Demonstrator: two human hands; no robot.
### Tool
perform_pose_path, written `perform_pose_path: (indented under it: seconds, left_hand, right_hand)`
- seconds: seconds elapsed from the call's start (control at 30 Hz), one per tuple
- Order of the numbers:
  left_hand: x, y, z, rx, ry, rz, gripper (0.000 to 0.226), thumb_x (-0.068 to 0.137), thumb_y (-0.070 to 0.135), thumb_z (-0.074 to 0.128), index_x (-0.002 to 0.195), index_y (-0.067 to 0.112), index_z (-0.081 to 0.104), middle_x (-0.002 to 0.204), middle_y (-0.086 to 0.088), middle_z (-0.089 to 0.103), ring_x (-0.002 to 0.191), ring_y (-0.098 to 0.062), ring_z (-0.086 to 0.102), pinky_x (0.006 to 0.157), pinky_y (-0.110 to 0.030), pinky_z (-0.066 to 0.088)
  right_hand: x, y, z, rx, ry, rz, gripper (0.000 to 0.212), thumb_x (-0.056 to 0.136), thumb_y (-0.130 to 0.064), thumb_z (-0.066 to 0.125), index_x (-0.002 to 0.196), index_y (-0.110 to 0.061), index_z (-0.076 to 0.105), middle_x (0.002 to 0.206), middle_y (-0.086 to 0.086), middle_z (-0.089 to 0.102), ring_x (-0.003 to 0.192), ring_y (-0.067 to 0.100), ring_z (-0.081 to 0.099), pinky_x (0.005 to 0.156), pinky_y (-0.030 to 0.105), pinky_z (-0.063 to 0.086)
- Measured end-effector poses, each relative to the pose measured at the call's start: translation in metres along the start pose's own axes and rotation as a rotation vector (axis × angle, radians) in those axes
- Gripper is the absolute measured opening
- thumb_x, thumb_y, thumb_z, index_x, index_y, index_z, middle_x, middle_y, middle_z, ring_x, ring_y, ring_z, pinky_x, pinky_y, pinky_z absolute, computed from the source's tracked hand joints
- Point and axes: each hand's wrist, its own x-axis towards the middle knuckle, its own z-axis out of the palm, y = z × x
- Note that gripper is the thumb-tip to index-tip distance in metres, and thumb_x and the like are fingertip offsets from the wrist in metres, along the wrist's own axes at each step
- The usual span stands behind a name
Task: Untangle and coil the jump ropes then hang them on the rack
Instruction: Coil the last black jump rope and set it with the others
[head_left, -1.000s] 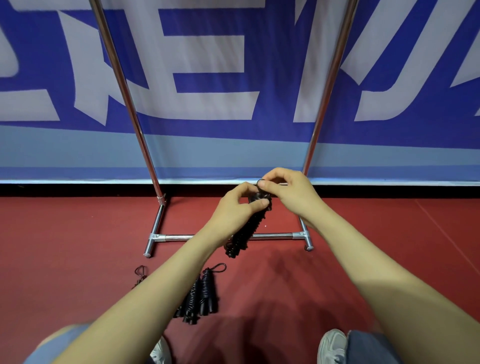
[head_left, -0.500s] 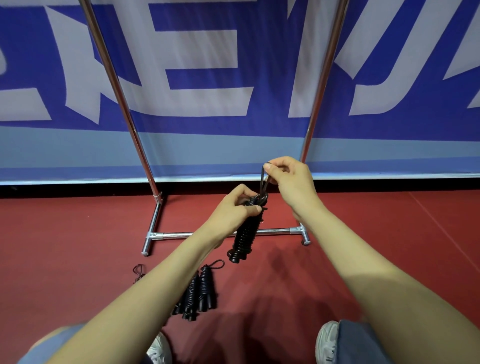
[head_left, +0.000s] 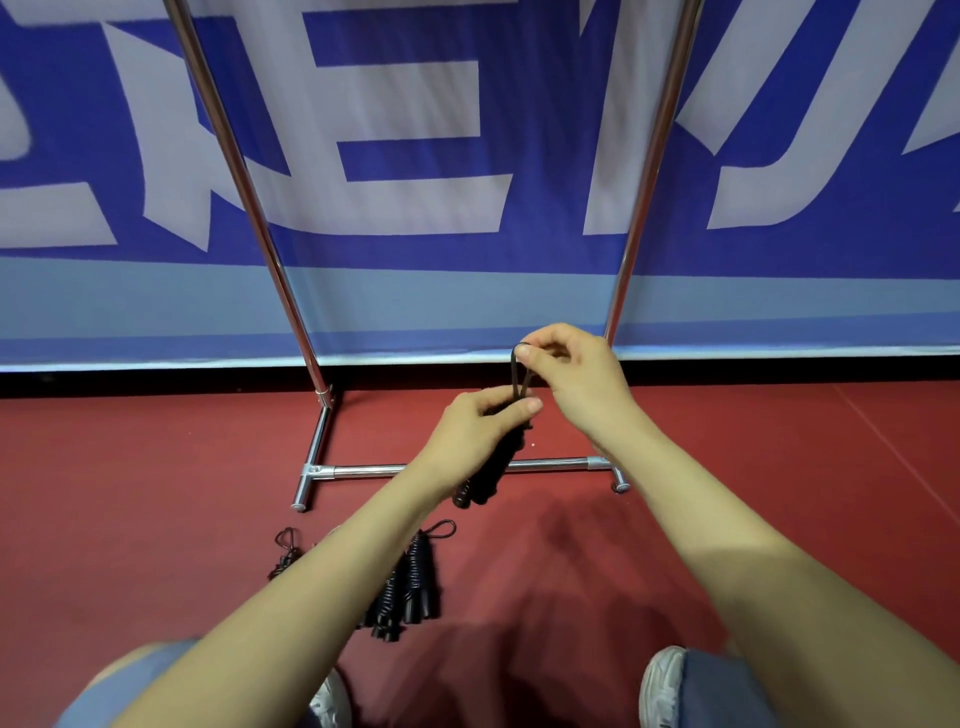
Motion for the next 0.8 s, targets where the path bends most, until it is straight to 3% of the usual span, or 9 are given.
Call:
perform_pose_path:
  seconds: [0.1,0.23,0.43,0.57,0.67,0.73,0.8]
  left_hand:
    - [0.003,-0.003,0.004,-0.061,-0.014,-0.021,0.023,0.091,0.021,0.064,0.102,0.001,0.068,0.078,-0.006,0.057,0.069,-0.017,0.055,0.067,-0.024,0.048]
    - [0.006,-0.009,0.007,-0.130,-0.011,-0.066,0.015,0.091,0.020,0.064,0.098,0.008,0.070,0.076,-0.007,0.058,0.066,-0.014,0.054,0.058,-0.017,0.047]
    - [0.010,-0.025,0.001,-0.097,0.038,-0.039,0.020,0.091,0.020,0.065,0.103,0.005,0.069,0.075,-0.006,0.056,0.060,-0.010,0.052,0.060,-0.018,0.045]
    - [0.006,-0.044,0.010,0.075,0.045,-0.075,0.018,0.088,0.026,0.069,0.099,0.012,0.071,0.070,0.001,0.062,0.062,-0.012,0.055,0.068,-0.026,0.046]
    - [0.004,-0.056,0.007,0.118,0.083,-0.130,0.029,0.083,0.029,0.074,0.109,0.017,0.068,0.093,0.002,0.069,0.083,-0.009,0.061,0.076,-0.021,0.047]
    - [0.004,-0.059,-0.003,0.143,0.080,-0.156,0.041,0.081,0.024,0.076,0.119,0.018,0.061,0.114,0.000,0.066,0.103,-0.012,0.060,0.088,-0.022,0.047]
    - [-0.001,-0.060,-0.018,0.212,0.063,-0.219,0.049,0.083,0.018,0.073,0.128,0.013,0.055,0.122,-0.002,0.058,0.114,-0.016,0.055,0.096,-0.027,0.043]
  right_hand:
    - [-0.003,-0.002,0.002,0.009,0.044,-0.040,0.013,0.090,-0.015,0.065,0.080,-0.023,0.062,0.079,-0.007,0.063,0.080,0.011,0.058,0.076,0.023,0.046]
    - [-0.008,-0.004,0.008,0.057,0.110,-0.079,0.015,0.090,-0.014,0.064,0.080,-0.024,0.062,0.079,-0.010,0.064,0.080,0.009,0.059,0.073,0.018,0.046]
    - [-0.007,-0.002,0.017,0.099,0.102,-0.032,0.011,0.090,-0.013,0.064,0.082,-0.021,0.064,0.080,-0.009,0.064,0.079,0.007,0.058,0.073,0.014,0.045]
    - [0.002,0.005,0.016,-0.035,-0.124,0.082,0.010,0.088,-0.015,0.067,0.081,-0.020,0.063,0.078,-0.006,0.061,0.077,0.010,0.055,0.069,0.017,0.041]
    - [0.001,0.012,0.025,-0.241,-0.208,0.018,0.009,0.088,-0.014,0.066,0.083,-0.019,0.062,0.087,0.003,0.066,0.079,0.014,0.056,0.065,0.015,0.040]
    - [-0.002,0.016,0.032,-0.383,-0.247,-0.032,0.006,0.089,-0.014,0.063,0.085,-0.018,0.063,0.088,0.001,0.064,0.080,0.014,0.054,0.072,0.022,0.042]
    - [-0.003,0.024,0.038,-0.499,-0.297,-0.071,0.005,0.089,-0.015,0.061,0.086,-0.018,0.064,0.086,-0.004,0.057,0.081,0.015,0.053,0.078,0.032,0.044]
